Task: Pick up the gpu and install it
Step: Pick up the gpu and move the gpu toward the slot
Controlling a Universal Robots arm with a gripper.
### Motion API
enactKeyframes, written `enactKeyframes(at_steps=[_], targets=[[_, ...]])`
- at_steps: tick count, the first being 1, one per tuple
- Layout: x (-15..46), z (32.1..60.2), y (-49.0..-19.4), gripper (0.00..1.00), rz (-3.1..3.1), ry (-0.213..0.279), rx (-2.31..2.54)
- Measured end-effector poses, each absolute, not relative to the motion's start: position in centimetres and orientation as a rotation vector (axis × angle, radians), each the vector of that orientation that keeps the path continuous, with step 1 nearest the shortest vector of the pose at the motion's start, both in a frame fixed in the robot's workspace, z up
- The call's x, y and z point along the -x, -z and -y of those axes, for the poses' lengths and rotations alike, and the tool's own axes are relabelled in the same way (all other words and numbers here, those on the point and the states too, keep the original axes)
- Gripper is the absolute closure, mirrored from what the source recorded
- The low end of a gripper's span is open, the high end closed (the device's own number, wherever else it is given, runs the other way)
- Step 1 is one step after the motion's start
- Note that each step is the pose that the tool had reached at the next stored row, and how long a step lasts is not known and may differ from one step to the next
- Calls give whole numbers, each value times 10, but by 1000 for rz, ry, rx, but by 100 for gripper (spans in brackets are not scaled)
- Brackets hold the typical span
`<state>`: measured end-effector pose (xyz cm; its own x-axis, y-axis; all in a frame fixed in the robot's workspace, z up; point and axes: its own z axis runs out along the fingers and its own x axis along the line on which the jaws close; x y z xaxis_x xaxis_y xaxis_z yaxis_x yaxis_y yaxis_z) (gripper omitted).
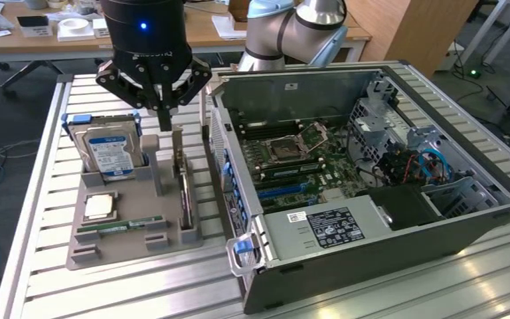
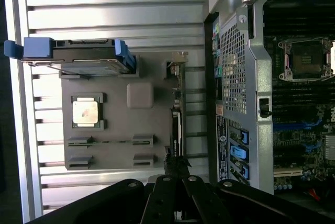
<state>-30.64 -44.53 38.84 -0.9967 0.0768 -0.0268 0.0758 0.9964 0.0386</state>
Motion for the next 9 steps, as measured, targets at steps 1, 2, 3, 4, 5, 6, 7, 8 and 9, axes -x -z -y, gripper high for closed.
enactKeyframes(at_steps=[1, 2, 3, 4, 5, 6, 7, 8, 9], targets=[[306, 445, -388, 89, -3111, -59, -119], [306, 445, -388, 89, -3110, -59, -119], [306, 445, -388, 83, -3110, -59, -119], [306, 445, -388, 83, -3110, -59, -119], [306, 445, -388, 77, -3110, -58, -119], [306, 445, -388, 71, -3110, -59, -119], [306, 445, -388, 71, -3111, -59, -119], [306, 445, -388, 65, -3110, -59, -119], [306, 445, -388, 65, -3110, -59, -119]])
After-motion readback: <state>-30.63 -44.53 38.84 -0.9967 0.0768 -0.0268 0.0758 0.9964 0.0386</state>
